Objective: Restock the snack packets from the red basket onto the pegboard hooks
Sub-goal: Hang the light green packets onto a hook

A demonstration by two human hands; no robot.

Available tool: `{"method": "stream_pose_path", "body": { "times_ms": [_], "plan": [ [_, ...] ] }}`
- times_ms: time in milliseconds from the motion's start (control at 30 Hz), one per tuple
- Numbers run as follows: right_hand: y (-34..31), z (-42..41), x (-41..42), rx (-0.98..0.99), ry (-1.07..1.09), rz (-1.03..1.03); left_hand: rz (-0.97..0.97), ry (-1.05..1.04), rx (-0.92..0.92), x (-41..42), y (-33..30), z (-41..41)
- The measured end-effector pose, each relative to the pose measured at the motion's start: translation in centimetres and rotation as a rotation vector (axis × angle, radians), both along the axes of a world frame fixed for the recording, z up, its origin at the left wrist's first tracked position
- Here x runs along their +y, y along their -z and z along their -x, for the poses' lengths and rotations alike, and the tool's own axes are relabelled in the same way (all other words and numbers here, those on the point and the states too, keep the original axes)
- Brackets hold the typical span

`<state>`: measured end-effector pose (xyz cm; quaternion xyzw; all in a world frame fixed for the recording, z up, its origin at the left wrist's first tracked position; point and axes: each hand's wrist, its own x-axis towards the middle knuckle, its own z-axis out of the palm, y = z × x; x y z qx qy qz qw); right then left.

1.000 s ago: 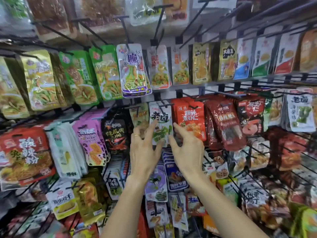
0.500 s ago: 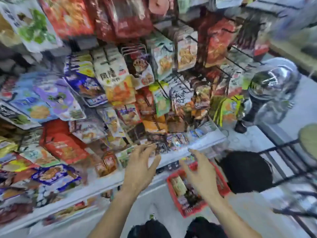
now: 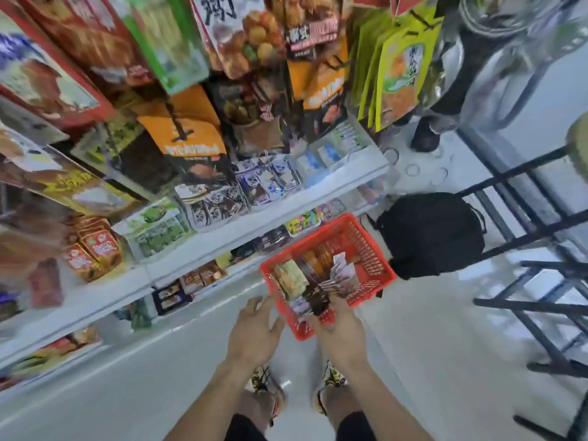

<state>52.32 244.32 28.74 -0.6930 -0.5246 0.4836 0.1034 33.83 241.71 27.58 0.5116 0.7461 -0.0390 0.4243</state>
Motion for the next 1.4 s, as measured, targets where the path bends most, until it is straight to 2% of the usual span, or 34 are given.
{"method": "stream_pose_path", "body": {
  "times_ms": [200,367,500,600,733,867,1067,1233,1400],
  "plan": [
    [23.5,3.2,3.0,0.051,-0.034,0.153,-0.095,0.127,0.087,4.1,20.4,1.7],
    [41.7,5.9,6.8,-0.056,-0.153,0.163,-0.096,0.477,0.092,9.6,34.8,3.9],
    [50.5,7.6,9.6,-0.212,-0.326,0.151,-0.047,0.756,0.173,14.5,42.0,4.8],
    [53.4,8.4,10.9,-0.265,-0.494,0.193,-0.044,0.892,0.251,16.1,45.3,5.5],
    [54.3,8.6,12.2,-0.254,-0.537,0.21,-0.111,0.987,0.307,16.3,46.7,5.5],
    [53.5,9.3,11.5,-0.265,-0.464,0.169,-0.196,1.013,0.389,15.8,47.2,5.3],
    [53.9,10.2,10.0,-0.407,-0.378,0.07,-0.289,0.947,0.444,15.0,47.8,5.3],
    [54.1,10.6,10.1,-0.336,-0.319,0.051,-0.287,0.927,0.438,15.1,47.6,5.5],
    [54.1,11.9,8.5,-0.351,-0.279,-0.074,-0.292,0.902,0.422,15.1,47.1,5.7]
  ]
}}
